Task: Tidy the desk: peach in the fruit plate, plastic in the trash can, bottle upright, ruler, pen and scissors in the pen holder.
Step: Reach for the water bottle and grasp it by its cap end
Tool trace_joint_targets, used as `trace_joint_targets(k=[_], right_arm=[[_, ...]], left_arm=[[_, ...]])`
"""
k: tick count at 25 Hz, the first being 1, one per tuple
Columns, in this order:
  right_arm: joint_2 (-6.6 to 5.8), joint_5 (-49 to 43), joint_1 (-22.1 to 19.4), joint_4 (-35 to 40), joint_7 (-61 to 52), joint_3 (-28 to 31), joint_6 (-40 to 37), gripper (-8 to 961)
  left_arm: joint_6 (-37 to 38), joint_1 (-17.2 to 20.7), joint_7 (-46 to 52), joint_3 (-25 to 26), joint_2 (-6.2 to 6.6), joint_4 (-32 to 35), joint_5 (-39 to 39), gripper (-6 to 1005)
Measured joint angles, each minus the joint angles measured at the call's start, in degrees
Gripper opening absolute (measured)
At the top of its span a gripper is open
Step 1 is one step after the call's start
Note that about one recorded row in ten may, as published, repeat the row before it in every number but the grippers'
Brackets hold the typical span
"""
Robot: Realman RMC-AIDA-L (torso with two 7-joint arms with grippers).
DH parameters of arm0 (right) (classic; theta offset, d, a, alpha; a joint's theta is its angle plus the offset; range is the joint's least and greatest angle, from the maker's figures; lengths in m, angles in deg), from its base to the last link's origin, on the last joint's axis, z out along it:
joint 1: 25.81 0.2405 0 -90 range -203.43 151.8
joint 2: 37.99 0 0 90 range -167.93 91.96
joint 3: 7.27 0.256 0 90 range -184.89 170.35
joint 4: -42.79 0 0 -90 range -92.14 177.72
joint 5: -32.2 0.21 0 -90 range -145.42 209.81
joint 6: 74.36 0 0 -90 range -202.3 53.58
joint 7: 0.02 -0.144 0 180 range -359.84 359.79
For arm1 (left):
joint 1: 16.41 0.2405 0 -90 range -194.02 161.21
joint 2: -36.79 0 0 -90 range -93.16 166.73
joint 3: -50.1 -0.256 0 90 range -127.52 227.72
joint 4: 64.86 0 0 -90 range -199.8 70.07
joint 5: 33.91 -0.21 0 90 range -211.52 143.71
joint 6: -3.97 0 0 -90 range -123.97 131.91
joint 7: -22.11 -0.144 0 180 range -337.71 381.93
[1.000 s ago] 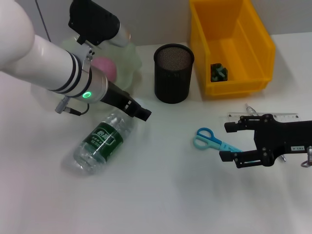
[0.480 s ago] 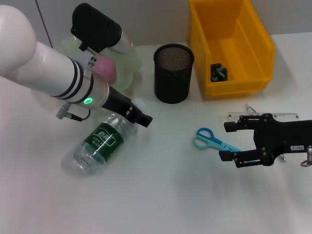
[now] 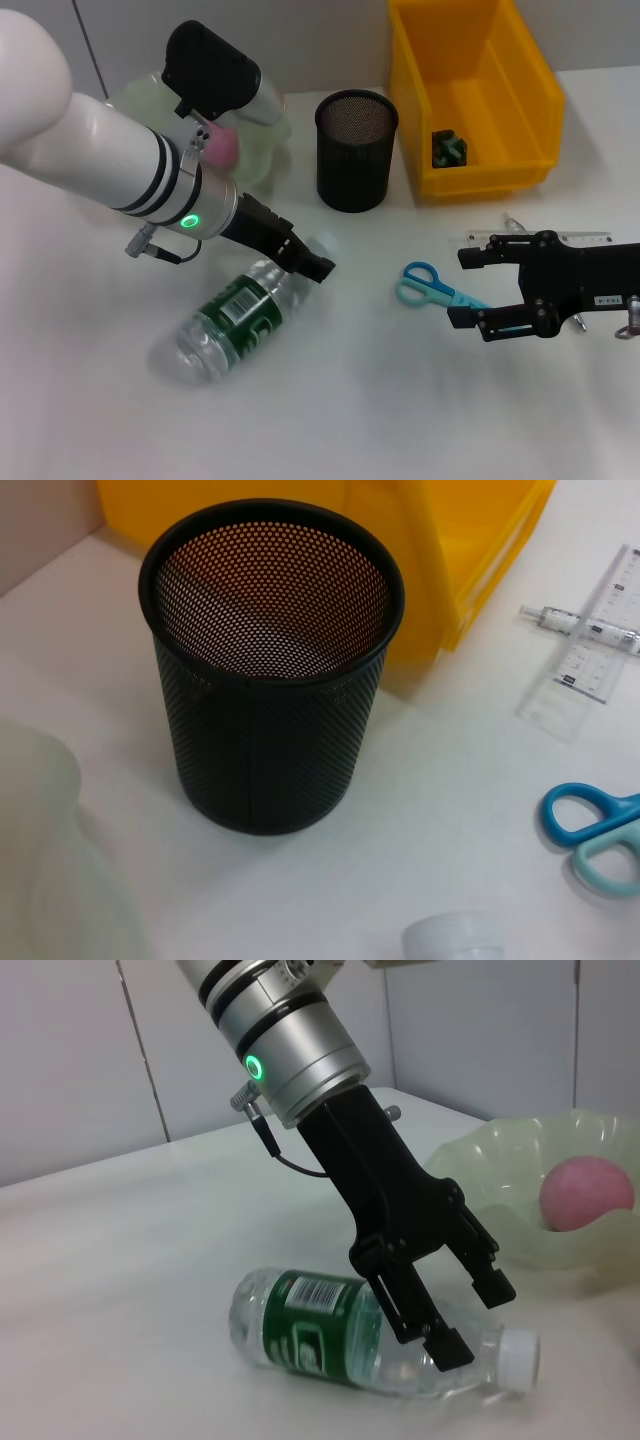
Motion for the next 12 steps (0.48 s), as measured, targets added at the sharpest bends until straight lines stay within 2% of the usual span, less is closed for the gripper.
trace_joint_targets(k=[9,12], right_arm=[[-0.12,0.0,0.3,0.1,-0.6,-0.2,0.0,793],[-0.16,0.0,0.4,0.1,-0.7,-0.2,0.0,793]], left_arm=[[-1.2,0.0,-0.8,-1.7,0.0,-0.3,0.8,829],[-1.7,0.0,-1.5,-4.0,0.0,-0.4,2.5,829]])
